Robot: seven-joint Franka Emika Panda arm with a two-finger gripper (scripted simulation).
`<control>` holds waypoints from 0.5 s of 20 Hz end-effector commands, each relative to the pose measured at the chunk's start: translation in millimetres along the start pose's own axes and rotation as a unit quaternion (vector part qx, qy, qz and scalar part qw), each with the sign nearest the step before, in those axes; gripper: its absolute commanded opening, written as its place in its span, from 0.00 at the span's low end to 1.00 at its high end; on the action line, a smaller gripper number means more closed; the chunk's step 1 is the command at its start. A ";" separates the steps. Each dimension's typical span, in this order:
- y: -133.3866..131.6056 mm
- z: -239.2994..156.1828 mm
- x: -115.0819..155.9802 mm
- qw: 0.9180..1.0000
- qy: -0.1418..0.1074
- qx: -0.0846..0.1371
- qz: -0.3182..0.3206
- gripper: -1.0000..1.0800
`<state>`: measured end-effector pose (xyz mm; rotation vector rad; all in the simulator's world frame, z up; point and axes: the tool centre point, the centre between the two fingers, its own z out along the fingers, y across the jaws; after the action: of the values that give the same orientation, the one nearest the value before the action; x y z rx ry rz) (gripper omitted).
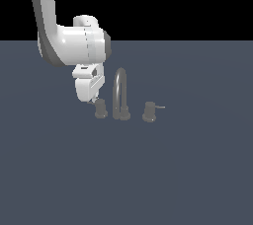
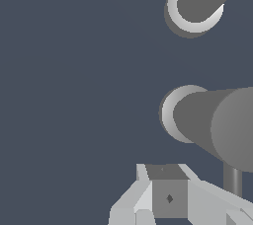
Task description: Turn on the faucet by rotating a designated handle.
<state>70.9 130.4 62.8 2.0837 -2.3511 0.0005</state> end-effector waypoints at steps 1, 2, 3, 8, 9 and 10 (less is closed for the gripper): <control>7.0 0.0 -4.3 1.000 0.000 0.000 -0.001 0.00; 10.3 -0.1 -6.1 1.000 0.000 0.000 -0.001 0.00; 13.7 -0.1 -7.8 1.000 0.000 0.000 -0.001 0.00; 27.6 -0.1 -15.2 1.000 0.000 0.000 -0.001 0.00; 19.6 -0.2 -9.8 1.000 -0.001 0.004 0.000 0.00; 22.7 -0.1 -9.6 1.000 -0.001 0.003 0.000 0.00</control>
<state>52.6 143.0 63.0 2.0863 -2.3599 0.0091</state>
